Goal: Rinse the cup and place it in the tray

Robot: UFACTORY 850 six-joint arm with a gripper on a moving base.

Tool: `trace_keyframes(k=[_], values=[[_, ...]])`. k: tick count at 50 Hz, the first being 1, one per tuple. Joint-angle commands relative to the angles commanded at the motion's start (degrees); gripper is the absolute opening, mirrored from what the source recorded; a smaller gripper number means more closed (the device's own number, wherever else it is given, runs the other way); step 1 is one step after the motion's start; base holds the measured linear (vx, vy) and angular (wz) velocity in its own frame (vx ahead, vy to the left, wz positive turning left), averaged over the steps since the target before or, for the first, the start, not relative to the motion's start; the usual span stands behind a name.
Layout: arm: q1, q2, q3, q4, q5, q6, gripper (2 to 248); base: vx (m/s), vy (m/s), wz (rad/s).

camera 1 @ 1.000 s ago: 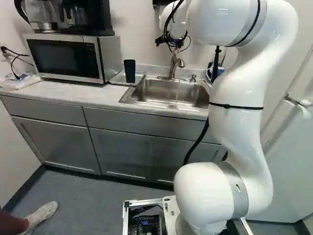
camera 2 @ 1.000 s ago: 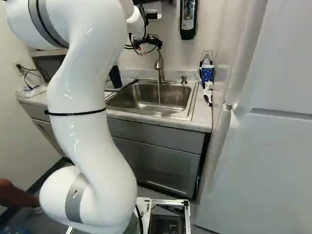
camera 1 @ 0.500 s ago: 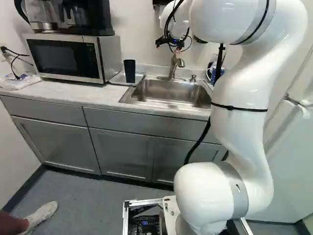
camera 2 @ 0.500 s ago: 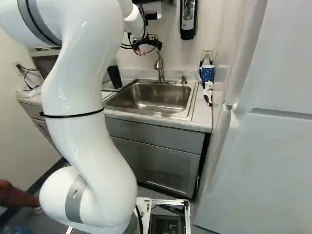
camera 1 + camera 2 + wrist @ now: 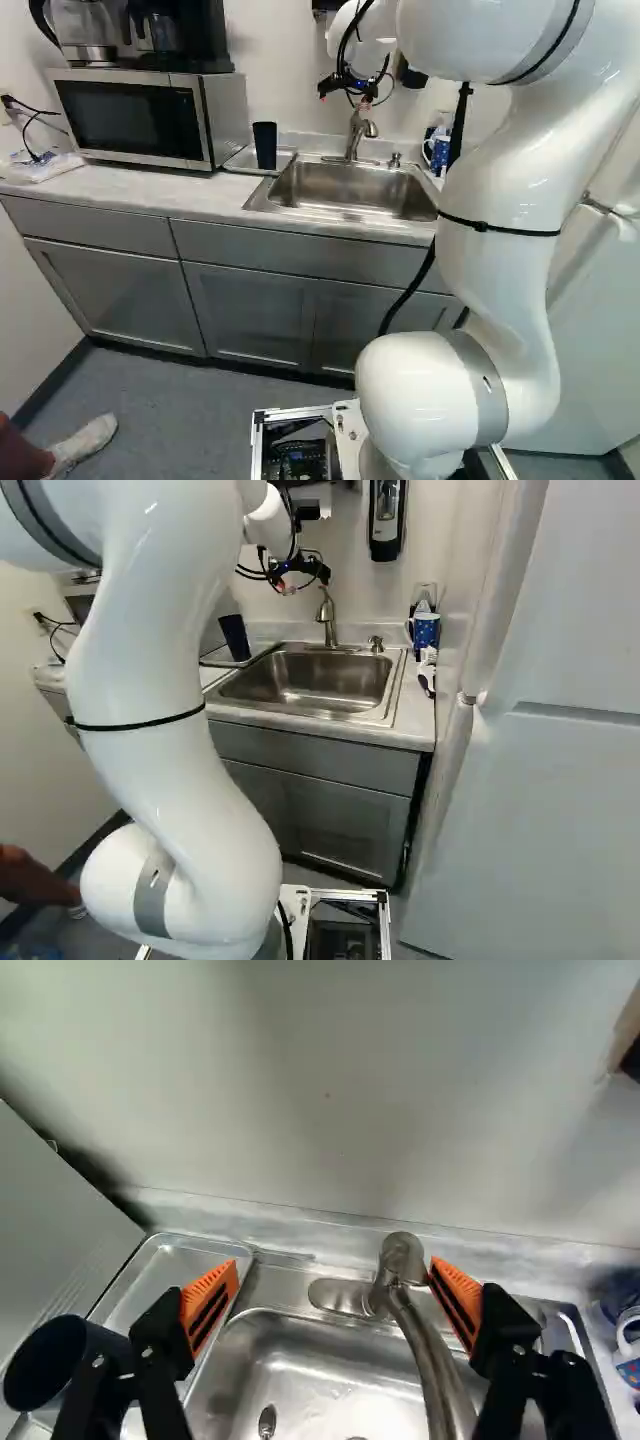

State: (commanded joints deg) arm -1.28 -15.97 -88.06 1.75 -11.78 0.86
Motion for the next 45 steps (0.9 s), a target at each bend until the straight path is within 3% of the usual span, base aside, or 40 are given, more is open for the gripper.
trace_keyframes(k=[45], values=[[-5.7,6.5,7.3,0.0,-1.1,0.0,247,0.000,0.000,0.000]])
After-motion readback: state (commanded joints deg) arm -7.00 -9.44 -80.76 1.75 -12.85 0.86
